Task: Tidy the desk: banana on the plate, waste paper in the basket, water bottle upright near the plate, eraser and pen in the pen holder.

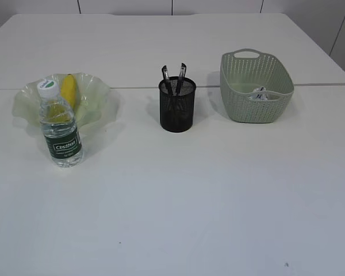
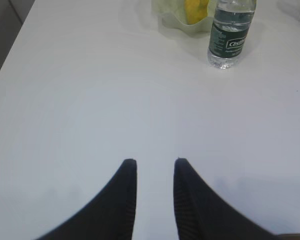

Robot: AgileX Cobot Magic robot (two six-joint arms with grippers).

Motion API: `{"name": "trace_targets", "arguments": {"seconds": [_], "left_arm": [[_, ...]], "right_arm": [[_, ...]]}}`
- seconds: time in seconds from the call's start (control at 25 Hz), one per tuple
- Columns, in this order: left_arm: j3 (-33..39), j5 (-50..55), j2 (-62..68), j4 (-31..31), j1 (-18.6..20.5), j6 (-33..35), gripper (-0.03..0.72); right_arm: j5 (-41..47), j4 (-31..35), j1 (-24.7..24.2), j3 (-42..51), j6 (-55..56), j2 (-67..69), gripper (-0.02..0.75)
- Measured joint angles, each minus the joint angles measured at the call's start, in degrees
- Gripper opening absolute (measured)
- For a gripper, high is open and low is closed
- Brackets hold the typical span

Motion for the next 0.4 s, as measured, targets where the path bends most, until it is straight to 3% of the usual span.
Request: {"name": "trace_targets", "arguments": {"seconds": [0.4], "left_arm": [[0.00,0.00,0.00,-0.33,0.00,0.00,0.172]], "right_arm": [[0.00,0.00,0.00,0.00,0.00,0.00,0.334]]}}
